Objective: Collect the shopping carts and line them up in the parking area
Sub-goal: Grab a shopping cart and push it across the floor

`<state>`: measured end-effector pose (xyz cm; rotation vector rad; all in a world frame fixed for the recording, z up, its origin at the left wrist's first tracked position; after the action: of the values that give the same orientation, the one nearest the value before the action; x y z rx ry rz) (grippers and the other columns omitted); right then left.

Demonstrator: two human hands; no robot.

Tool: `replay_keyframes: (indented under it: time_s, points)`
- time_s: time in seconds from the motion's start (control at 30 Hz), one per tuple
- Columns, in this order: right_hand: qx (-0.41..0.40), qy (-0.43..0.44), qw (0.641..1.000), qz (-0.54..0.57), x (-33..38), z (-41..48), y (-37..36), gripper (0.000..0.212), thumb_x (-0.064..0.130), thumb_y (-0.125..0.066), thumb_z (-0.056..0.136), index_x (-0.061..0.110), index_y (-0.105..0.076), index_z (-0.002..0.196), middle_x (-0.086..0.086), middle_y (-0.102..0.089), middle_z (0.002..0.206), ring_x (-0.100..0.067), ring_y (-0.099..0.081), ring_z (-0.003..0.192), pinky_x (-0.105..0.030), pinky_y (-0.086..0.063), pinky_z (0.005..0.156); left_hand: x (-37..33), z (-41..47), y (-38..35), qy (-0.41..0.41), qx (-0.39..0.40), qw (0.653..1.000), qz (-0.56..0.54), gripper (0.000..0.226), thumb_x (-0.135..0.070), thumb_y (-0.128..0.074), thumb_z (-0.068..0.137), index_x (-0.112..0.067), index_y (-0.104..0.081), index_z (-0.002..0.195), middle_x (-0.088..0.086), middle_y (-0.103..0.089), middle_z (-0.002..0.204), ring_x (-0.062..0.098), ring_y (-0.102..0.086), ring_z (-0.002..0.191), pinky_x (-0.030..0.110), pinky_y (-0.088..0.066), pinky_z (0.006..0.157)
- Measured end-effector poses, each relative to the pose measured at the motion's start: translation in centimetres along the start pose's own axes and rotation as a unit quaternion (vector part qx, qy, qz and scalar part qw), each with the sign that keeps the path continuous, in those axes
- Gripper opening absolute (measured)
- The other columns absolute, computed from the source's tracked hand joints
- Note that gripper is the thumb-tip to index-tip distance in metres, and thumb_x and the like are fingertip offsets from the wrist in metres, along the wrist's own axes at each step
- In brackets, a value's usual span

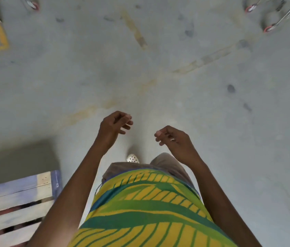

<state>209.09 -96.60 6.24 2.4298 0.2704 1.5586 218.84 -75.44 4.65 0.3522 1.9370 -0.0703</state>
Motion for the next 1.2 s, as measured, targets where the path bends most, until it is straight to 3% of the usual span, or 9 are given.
replay_keyframes:
  time_s: [0.13, 0.23, 0.43, 0.53, 0.63, 0.73, 0.83, 0.93, 1.2]
  points:
    - [-0.020, -0.021, 1.000, 0.012, 2.3, 9.6, 2.0, 0.015, 0.034, -0.065, 0.101, 0.025, -0.073, 0.092, 0.007, -0.076, 0.088, -0.013, -0.073, 0.082, -0.027, -0.053, 0.079, -8.0, 9.7, 1.8, -0.043, 0.009, 0.999, 0.008, 0.026, -0.032, -0.061, 0.094, -0.008, -0.069, 0.101, 0.009, -0.077, 0.094, 0.032, -0.072, 0.088, 0.042, -0.056, 0.076]
    - [-0.016, -0.031, 0.999, 0.015, 3.5, 18.0, 2.9, 0.014, 0.033, -0.065, 0.101, 0.027, -0.074, 0.092, 0.009, -0.077, 0.087, -0.011, -0.072, 0.085, -0.025, -0.048, 0.078, -10.3, 16.5, 2.1, -0.051, 0.012, 0.999, 0.015, 0.026, -0.029, -0.061, 0.097, -0.005, -0.069, 0.103, 0.010, -0.076, 0.094, 0.032, -0.072, 0.089, 0.041, -0.057, 0.075]
    - [0.021, -0.020, 0.999, 0.022, 8.4, 38.0, 5.6, 0.016, 0.032, -0.066, 0.100, 0.020, -0.073, 0.092, 0.004, -0.077, 0.087, -0.010, -0.072, 0.078, -0.021, -0.049, 0.075, -9.8, 32.7, 2.5, 0.025, -0.011, 1.000, -0.001, 0.019, -0.021, -0.063, 0.099, -0.003, -0.069, 0.104, 0.013, -0.076, 0.092, 0.039, -0.070, 0.087, 0.049, -0.055, 0.076]
    - [0.035, -0.002, 0.999, 0.000, 13.7, 48.7, 8.6, 0.016, 0.032, -0.065, 0.100, 0.020, -0.073, 0.093, 0.003, -0.076, 0.087, -0.015, -0.073, 0.079, -0.027, -0.050, 0.074, -11.8, 40.8, 3.0, 0.061, -0.031, 0.998, -0.012, 0.017, -0.017, -0.064, 0.098, -0.001, -0.068, 0.103, 0.014, -0.076, 0.090, 0.035, -0.069, 0.081, 0.051, -0.054, 0.076]
    - [0.022, 0.029, 0.999, -0.011, 20.9, 58.6, 12.3, 0.014, 0.031, -0.066, 0.099, 0.022, -0.074, 0.092, 0.004, -0.076, 0.085, -0.017, -0.073, 0.079, -0.035, -0.055, 0.082, -17.3, 48.6, 3.9, 0.060, -0.048, 0.997, -0.031, 0.026, -0.027, -0.069, 0.091, -0.003, -0.069, 0.101, 0.014, -0.076, 0.090, 0.028, -0.069, 0.078, 0.044, -0.054, 0.073]
    - [0.046, 0.065, 0.997, -0.023, 28.5, 66.0, 13.8, 0.017, 0.036, -0.065, 0.100, 0.022, -0.074, 0.094, 0.005, -0.076, 0.087, -0.016, -0.073, 0.081, -0.030, -0.052, 0.078, -21.9, 55.4, 5.9, 0.048, -0.066, 0.996, -0.046, 0.028, -0.034, -0.065, 0.088, -0.009, -0.070, 0.100, 0.010, -0.076, 0.091, 0.028, -0.070, 0.080, 0.041, -0.054, 0.071]
    - [0.074, 0.092, 0.993, -0.020, 34.8, 72.7, 13.8, 0.018, 0.037, -0.064, 0.101, 0.022, -0.073, 0.097, 0.005, -0.076, 0.091, -0.014, -0.072, 0.084, -0.020, -0.048, 0.077, -24.1, 62.7, 8.9, 0.052, -0.091, 0.992, -0.066, 0.028, -0.031, -0.066, 0.090, -0.006, -0.070, 0.100, 0.012, -0.076, 0.090, 0.028, -0.069, 0.079, 0.041, -0.053, 0.070]
    - [0.082, 0.109, 0.990, -0.019, 38.7, 80.1, 13.1, 0.016, 0.034, -0.064, 0.101, 0.021, -0.073, 0.098, 0.004, -0.076, 0.090, -0.015, -0.073, 0.084, -0.016, -0.049, 0.076, -24.6, 70.7, 11.7, 0.075, -0.109, 0.988, -0.077, 0.019, -0.015, -0.065, 0.098, 0.003, -0.068, 0.102, 0.020, -0.074, 0.091, 0.026, -0.067, 0.076, 0.041, -0.050, 0.073]
    - [0.083, 0.048, 0.995, -0.009, 44.0, 99.9, 7.4, 0.013, 0.027, -0.066, 0.100, 0.017, -0.073, 0.096, 0.002, -0.076, 0.088, -0.014, -0.072, 0.079, -0.026, -0.048, 0.074, -29.6, 92.5, 22.8, 0.090, -0.108, 0.988, -0.065, 0.012, -0.015, -0.064, 0.098, -0.004, -0.069, 0.100, 0.013, -0.076, 0.089, 0.024, -0.069, 0.074, 0.042, -0.052, 0.072]
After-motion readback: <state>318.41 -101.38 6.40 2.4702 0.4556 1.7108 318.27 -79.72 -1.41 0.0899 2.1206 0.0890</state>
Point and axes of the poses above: each hand's wrist, its own z-axis towards the middle knuckle, its own y-axis out of the back of the hand, x = y × z, the point moved 10 cm from there along z, towards the middle knuckle
